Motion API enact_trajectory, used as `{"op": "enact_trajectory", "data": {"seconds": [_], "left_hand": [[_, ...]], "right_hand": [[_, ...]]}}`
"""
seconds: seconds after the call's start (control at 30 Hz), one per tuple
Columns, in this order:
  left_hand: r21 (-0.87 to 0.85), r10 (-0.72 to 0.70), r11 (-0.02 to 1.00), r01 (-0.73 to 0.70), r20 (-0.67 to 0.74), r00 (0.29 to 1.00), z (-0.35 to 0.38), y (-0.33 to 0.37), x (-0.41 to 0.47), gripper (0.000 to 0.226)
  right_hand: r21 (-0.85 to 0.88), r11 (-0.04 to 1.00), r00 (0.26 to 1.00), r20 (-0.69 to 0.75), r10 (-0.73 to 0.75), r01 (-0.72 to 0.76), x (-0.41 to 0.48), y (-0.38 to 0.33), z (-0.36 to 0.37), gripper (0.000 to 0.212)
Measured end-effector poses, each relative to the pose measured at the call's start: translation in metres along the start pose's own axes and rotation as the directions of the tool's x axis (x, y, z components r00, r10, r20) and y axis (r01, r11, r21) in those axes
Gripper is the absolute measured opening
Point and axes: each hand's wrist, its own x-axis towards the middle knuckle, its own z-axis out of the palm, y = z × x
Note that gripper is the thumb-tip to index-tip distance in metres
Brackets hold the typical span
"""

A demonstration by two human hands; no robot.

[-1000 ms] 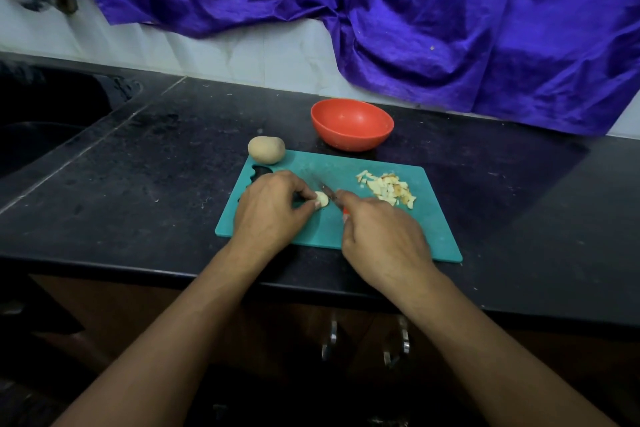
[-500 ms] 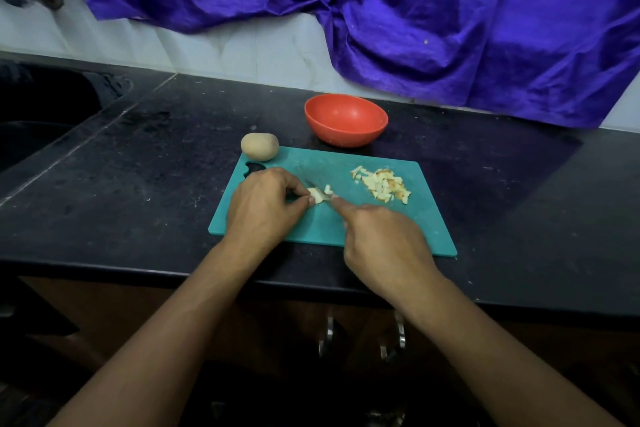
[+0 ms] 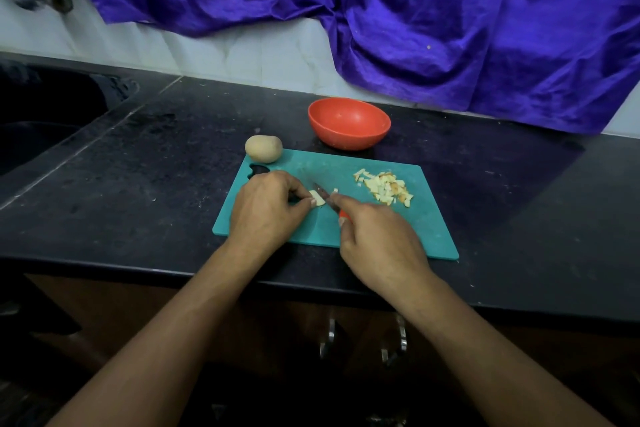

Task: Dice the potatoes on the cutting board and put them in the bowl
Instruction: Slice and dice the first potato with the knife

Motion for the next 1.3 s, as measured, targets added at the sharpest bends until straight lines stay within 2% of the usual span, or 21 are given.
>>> {"op": "enact_trajectory", "data": {"seconds": [0.2,0.43,0.5,0.63,0.7,1.03,1.3], "left_hand": [[-0.012,0.016,1.000,-0.016,-0.002,1.000,0.002,-0.001,0.000,0.008],[-0.005,0.020,1.000,-0.020,0.004,1.000,0.000,0.001,0.000,0.008],[0.004,0.017,1.000,-0.017,-0.001,1.000,0.000,0.001,-0.001,0.008],[0.000,-0.009,1.000,0.009,-0.001,1.000,0.000,-0.001,-0.001,0.009],[0.008,-0.016,1.000,0.016,-0.001,1.000,0.000,0.000,-0.001,0.008],[-0.021,0.023,1.000,-0.023,-0.011,1.000,-0.005,0.004,-0.005,0.005],[0.005,0.018,1.000,-0.018,0.009,1.000,-0.008,0.005,-0.006,0.005]], "right_hand": [[-0.051,0.999,1.000,0.023,-0.001,0.002,0.004,-0.004,0.001,0.050],[-0.204,0.976,0.997,0.049,-0.065,0.074,0.000,-0.001,0.002,0.058],[-0.148,0.987,0.997,0.051,-0.057,0.064,-0.002,0.004,0.000,0.054],[0.127,0.990,0.998,0.035,0.056,-0.060,0.000,0.017,-0.006,0.043],[0.159,0.986,0.998,0.018,0.055,-0.057,0.000,0.016,-0.005,0.043],[-0.009,1.000,0.999,0.020,-0.027,0.027,-0.002,-0.002,0.000,0.046],[-0.145,0.987,0.997,0.046,-0.065,0.071,0.000,-0.002,0.004,0.057]]}}
